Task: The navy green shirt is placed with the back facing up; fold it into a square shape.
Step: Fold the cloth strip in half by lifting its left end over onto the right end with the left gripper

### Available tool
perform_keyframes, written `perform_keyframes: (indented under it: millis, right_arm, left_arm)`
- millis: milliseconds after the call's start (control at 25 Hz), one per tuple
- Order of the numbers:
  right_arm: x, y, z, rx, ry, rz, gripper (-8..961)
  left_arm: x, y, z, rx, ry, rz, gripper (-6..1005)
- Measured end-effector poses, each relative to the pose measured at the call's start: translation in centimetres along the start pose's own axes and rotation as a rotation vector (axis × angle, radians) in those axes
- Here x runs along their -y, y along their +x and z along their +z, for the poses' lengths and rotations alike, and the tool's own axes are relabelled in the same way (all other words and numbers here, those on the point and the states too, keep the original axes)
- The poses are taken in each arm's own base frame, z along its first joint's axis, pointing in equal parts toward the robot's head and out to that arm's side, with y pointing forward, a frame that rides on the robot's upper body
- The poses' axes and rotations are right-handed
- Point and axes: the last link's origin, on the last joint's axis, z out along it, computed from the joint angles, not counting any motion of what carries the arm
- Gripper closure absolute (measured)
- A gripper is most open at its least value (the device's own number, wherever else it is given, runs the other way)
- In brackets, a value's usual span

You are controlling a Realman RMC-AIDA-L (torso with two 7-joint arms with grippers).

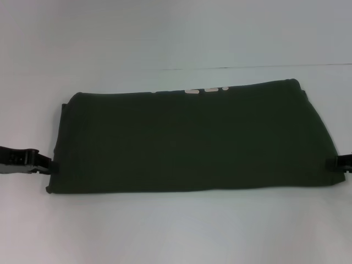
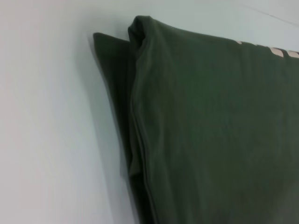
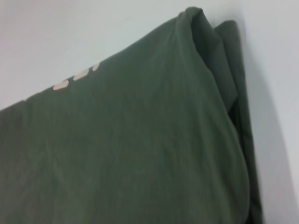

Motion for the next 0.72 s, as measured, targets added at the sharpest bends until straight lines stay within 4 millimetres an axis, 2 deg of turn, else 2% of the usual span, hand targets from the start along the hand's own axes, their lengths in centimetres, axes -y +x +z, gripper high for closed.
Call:
perform_keyframes:
  millis: [360,600,720]
  right_arm:
    - [-0.3,-1.0,-0.4,0.023,-0.017,0.003,478]
    - [-0.7,-2.8,-1.1,0.082,-0.029,-0.026,246]
    - [-1.3,-3.8,-1.3,0.133,-0.067,-0.055,158]
  left_arm:
    - [0.1,0.4,-0.4,-0.025,0.004,-0.012,639]
    - [0.3,1.3,-1.1,-0.084,-0.004,-0.038,512]
    - [0.4,1.7,-1.3,-0.099,0.003,-0.049,393]
